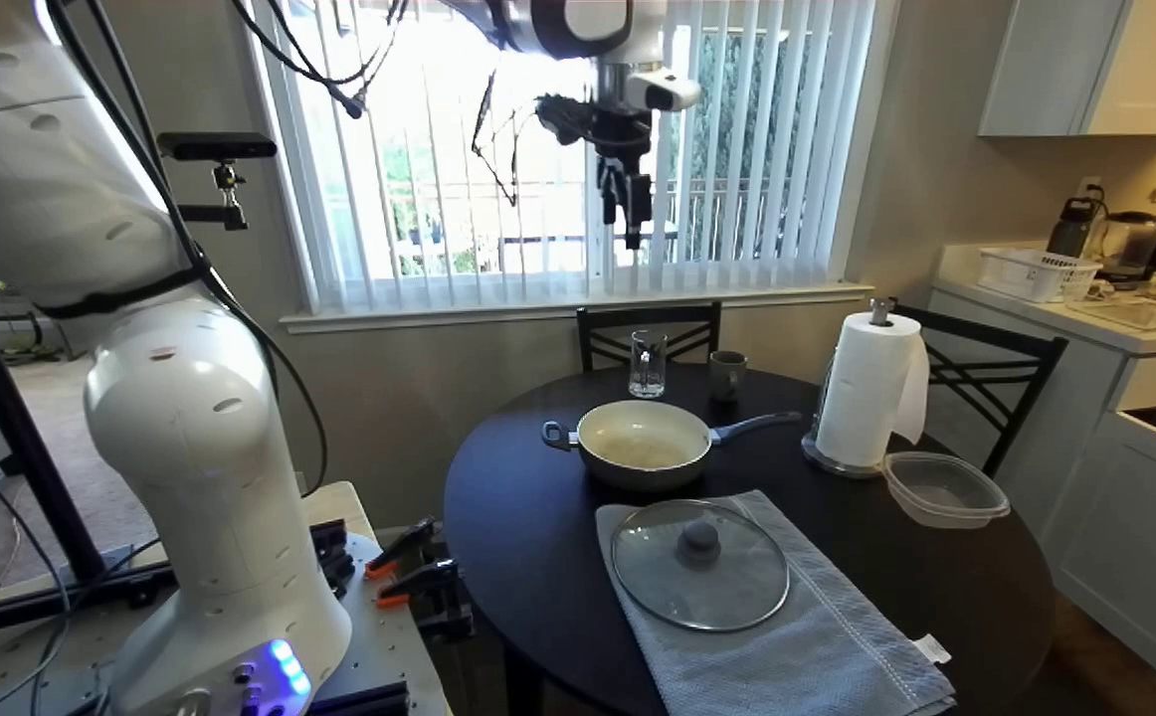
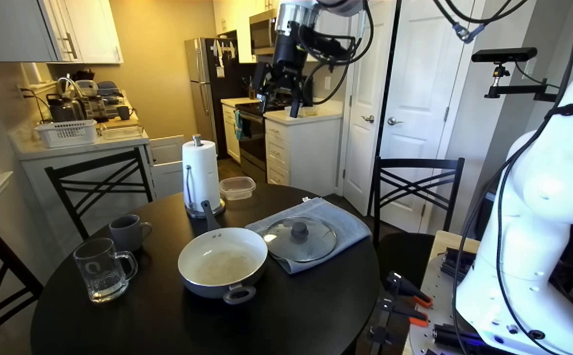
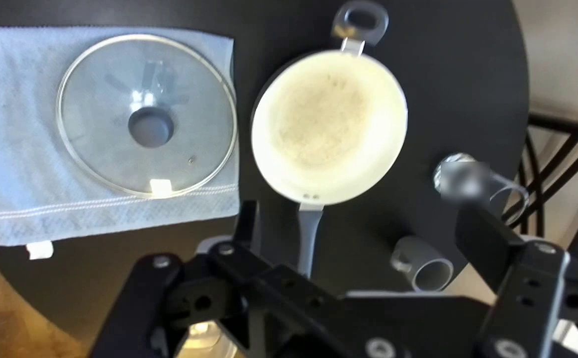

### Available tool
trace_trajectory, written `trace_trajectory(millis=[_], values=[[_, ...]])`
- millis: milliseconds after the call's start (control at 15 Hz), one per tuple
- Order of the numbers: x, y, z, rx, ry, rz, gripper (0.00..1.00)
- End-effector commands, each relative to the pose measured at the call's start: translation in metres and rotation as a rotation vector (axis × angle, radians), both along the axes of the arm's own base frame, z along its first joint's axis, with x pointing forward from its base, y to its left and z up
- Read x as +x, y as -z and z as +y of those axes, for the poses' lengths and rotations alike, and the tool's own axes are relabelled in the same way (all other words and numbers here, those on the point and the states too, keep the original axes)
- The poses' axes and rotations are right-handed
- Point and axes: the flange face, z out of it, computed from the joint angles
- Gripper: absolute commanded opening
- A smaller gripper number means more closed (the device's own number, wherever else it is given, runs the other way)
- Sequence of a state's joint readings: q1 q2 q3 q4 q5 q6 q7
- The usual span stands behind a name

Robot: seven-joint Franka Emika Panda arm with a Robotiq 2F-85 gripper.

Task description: Put the lid on the pot

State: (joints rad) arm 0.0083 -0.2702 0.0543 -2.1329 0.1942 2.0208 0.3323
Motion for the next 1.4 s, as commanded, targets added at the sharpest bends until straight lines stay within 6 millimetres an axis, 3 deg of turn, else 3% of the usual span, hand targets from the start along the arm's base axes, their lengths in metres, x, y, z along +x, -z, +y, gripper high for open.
trace_trajectory(millis=[0, 200, 333, 533, 800, 1000, 1333], values=[[0.035, 0.058, -0.071, -0.083, 0.171, -0.033, 1.00], [0.045, 0.122, -0.128, -0.143, 0.312, 0.015, 1.00], [0.050, 0.166, -0.147, -0.163, 0.339, 0.041, 1.00], [0.055, 0.226, -0.162, -0.187, 0.363, 0.088, 1.00], [0.065, 0.290, -0.170, -0.210, 0.390, 0.109, 1.00], [0.069, 0.325, -0.168, -0.223, 0.401, 0.130, 1.00], [0.070, 0.331, -0.164, -0.203, 0.382, 0.156, 1.00]])
